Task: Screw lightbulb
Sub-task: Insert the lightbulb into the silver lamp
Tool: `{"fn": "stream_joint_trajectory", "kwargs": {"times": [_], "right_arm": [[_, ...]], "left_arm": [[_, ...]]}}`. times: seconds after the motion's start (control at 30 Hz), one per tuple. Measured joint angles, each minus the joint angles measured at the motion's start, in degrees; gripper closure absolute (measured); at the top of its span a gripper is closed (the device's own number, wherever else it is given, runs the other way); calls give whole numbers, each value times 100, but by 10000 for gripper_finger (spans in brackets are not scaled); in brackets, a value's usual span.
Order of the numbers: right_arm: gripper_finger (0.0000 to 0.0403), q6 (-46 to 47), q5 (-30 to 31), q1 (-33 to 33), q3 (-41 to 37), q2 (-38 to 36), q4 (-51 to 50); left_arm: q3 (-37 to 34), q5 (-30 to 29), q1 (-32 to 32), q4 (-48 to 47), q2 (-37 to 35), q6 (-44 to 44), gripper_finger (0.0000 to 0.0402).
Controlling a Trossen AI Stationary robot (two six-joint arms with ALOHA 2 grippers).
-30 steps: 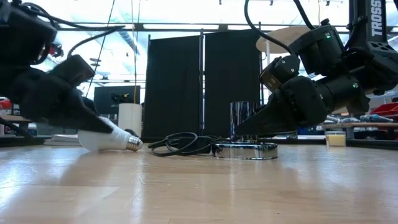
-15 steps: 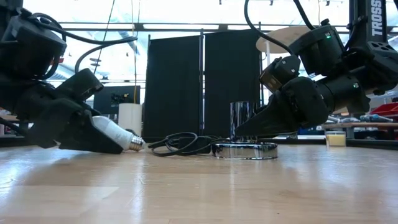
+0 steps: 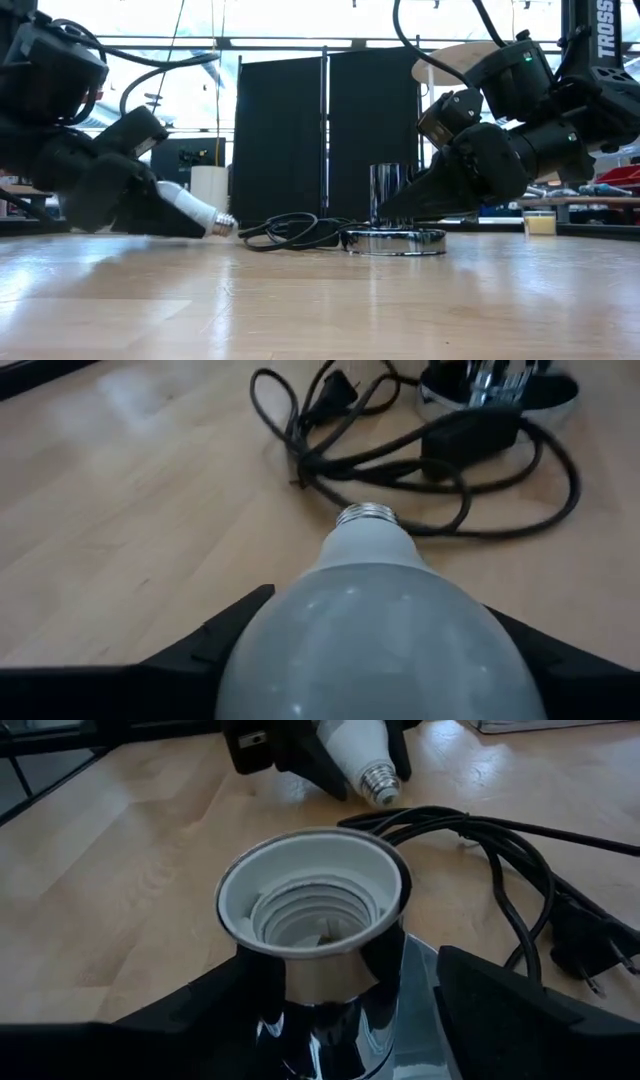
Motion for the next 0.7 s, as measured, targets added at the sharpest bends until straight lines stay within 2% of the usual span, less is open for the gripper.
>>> {"fn": "stream_joint_trajectory", "kwargs": {"times": [0.17,0.37,0.47,0.6,0.7], "right_arm": [[98,3,7,-4,0,-2,32],[93,0,-4,-7,0,-83,11],[90,-66,-5,-9,-4,-273,-20],[89,-194,-11,-11,-4,-615,-323],[89,-263,-23,-11,-2,-994,-651]], "left_arm": [[430,115,0,-184,-11,-94,134],[919,606,4,-338,-15,175,149],[1046,657,6,-435,-137,309,149],[1214,601,72,-1031,-557,324,143],[1527,607,117,-1812,-956,353,144]]}}
